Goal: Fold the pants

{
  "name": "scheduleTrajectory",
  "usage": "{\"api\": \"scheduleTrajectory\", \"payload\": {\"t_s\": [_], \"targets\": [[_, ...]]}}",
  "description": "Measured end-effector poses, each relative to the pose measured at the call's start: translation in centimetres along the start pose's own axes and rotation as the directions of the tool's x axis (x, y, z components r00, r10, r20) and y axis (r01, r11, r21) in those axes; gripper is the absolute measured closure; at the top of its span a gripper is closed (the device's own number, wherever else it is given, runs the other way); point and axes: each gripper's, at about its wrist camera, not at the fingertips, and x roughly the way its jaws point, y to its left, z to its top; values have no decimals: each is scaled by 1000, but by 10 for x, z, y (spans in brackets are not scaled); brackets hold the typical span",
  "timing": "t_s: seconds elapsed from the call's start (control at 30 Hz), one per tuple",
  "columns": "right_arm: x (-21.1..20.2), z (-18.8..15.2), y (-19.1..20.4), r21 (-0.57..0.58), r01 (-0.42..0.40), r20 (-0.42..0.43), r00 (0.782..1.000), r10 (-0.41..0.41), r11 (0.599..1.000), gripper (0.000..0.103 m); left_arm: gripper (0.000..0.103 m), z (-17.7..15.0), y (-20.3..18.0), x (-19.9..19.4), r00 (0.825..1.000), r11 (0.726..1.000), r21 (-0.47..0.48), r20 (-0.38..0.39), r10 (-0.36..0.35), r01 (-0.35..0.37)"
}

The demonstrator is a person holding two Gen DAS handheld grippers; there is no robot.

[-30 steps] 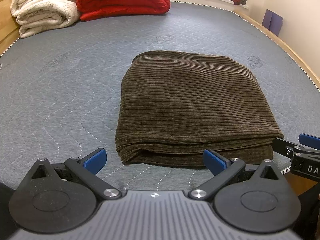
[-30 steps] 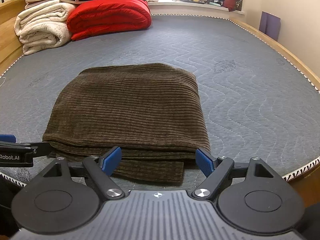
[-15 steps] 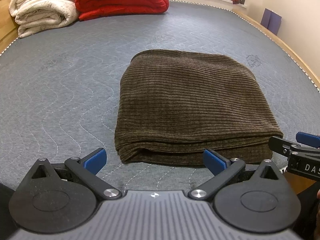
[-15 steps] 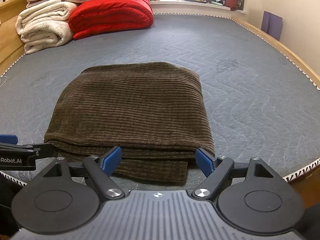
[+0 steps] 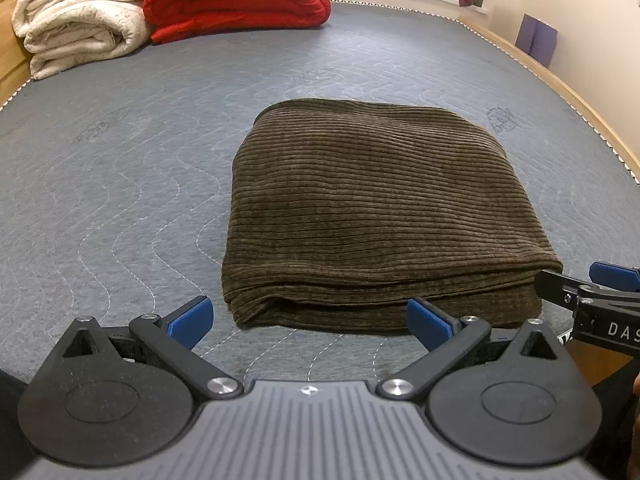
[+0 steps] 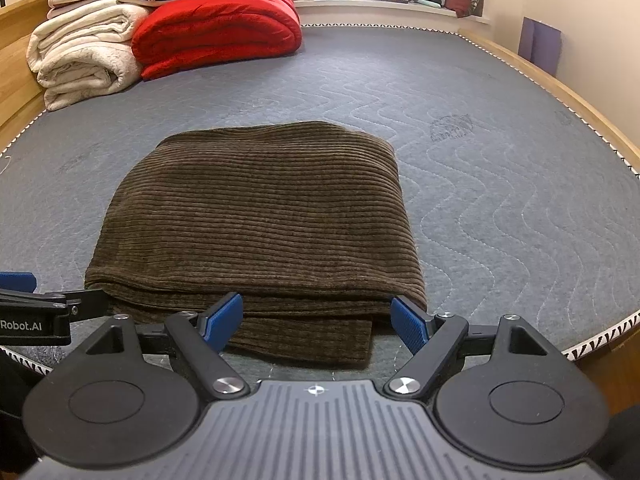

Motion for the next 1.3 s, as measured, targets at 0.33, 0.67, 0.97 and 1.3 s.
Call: {"api": "scheduleTrajectory", "payload": {"t_s": [0.33,0.67,0.97,1.3], "targets": [[2,0,6,0,-2,-1,1000,2,1000,21,0,0,1,0,1000,1000,0,6,-6,6],[2,0,7,1,-4,-2,1000,4,1000,21,0,0,1,-1,1000,1000,3,8,-14,14],[2,0,7,2,-3,-1,1000,3,1000,21,0,0,1,-1,1000,1000,5,9,-21,21],[2,0,7,2,-3,-2,1000,3,1000,21,0,1,0,-4,999,1000,10,26,-25,24]]}}
